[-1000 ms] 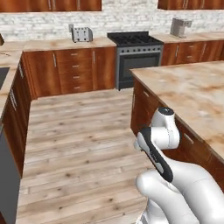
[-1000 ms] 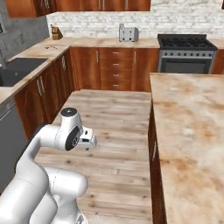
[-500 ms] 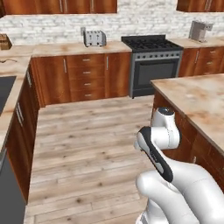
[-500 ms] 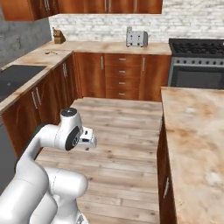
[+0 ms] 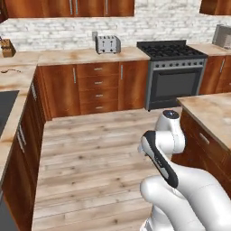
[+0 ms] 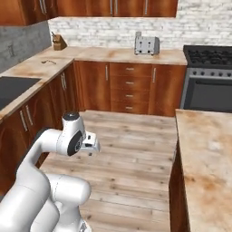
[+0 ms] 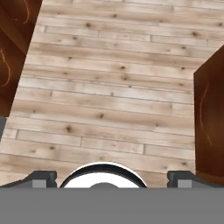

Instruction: Take the fork and place it on the left side of the plate. Then take the spoon and place it on the right side of the plate. Make sure they're directly next to the plate.

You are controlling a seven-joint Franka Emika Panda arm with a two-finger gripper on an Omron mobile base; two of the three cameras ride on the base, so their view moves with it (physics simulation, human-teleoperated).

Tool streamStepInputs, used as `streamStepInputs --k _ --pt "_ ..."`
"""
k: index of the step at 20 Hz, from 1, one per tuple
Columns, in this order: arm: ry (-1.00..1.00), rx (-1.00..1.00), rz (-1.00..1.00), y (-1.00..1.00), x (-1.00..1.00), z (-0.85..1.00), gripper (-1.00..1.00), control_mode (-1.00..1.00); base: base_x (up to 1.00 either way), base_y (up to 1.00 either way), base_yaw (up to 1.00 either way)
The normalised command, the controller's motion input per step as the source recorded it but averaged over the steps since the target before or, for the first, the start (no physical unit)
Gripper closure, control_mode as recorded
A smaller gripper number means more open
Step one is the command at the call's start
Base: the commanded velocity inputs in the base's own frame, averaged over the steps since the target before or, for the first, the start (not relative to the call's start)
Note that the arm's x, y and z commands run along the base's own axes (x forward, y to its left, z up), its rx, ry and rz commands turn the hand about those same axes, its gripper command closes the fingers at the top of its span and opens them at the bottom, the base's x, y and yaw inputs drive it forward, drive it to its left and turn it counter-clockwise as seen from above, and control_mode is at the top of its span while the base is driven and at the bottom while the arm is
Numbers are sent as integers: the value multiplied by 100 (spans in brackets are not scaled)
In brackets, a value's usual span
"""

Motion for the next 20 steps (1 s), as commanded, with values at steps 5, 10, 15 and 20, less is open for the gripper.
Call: streamStepInputs --k 5,10,15,20 --pt "0 0 0 0 0 0 -100 100 94 32 6" --pt "0 0 0 0 0 0 -100 100 94 32 8" --pt "0 0 0 0 0 0 -100 100 94 32 8" --pt "0 0 0 0 0 0 -100 100 94 31 12"
